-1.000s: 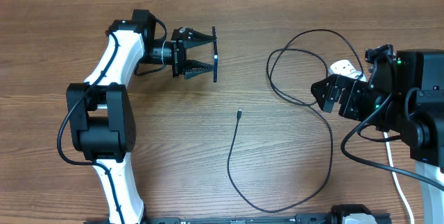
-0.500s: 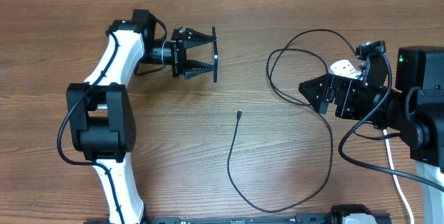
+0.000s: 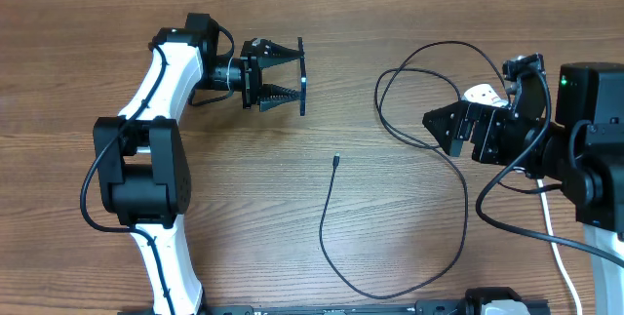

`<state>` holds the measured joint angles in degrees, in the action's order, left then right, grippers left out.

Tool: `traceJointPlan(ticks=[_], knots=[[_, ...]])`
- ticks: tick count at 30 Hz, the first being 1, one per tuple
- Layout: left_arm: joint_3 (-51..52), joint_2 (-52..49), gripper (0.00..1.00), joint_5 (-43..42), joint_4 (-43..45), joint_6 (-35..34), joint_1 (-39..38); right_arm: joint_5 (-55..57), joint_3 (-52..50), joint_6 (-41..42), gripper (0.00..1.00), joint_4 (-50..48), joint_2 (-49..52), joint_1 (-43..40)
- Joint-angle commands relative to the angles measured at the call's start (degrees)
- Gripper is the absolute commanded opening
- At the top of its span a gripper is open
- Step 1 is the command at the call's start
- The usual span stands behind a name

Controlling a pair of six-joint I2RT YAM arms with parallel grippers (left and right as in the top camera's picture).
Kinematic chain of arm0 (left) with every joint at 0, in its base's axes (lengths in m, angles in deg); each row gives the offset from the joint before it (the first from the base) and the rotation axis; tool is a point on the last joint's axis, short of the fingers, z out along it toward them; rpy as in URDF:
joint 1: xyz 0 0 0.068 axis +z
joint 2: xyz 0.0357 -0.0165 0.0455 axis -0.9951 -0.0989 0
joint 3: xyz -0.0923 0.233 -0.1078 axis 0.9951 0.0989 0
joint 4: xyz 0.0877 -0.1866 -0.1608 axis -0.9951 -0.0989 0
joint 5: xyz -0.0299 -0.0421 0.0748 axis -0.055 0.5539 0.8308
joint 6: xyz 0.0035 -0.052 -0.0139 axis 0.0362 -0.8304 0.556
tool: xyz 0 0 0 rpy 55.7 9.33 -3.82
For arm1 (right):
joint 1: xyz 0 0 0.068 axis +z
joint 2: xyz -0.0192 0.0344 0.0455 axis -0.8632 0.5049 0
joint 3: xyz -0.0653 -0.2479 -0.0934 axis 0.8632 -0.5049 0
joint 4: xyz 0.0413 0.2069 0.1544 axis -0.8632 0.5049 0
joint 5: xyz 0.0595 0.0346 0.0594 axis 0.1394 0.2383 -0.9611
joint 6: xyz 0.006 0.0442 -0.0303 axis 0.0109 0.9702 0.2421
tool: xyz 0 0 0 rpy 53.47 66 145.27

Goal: Plug charger to phone and switch on socket

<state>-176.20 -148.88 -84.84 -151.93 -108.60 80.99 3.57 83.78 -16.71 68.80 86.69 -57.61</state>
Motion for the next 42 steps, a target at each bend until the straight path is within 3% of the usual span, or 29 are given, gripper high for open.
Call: traceJointPlan(ticks=[1,5,11,20,29,42], knots=[[-1.60,0.33,0.63,-3.15,0.02,-1.05,0.44,3.98,1.20,-0.26,1.00,0.22,1.27,2.12],[-1.60,0.33,0.63,-3.13,0.02,-1.44,0.44,8.37,1.22,1.68,1.00,0.20,3.02,7.43],[-1.62,0.33,0.63,-3.13,0.02,-1.88,0.44,27.58,1.55,10.91,0.98,-1.31,7.10,22.43],[-1.62,0.33,0.63,-3.13,0.02,-2.29,0.44,37.05,1.53,17.53,0.98,-15.39,9.53,36.50],[-1.60,0.33,0.63,-3.13,0.02,-2.23,0.44,40.72,1.53,19.58,0.98,-23.23,15.06,42.12],[-1.60,0.33,0.63,-3.10,0.04,-2.23,0.42,40.74,1.53,16.13,0.98,-29.92,21.16,45.33]])
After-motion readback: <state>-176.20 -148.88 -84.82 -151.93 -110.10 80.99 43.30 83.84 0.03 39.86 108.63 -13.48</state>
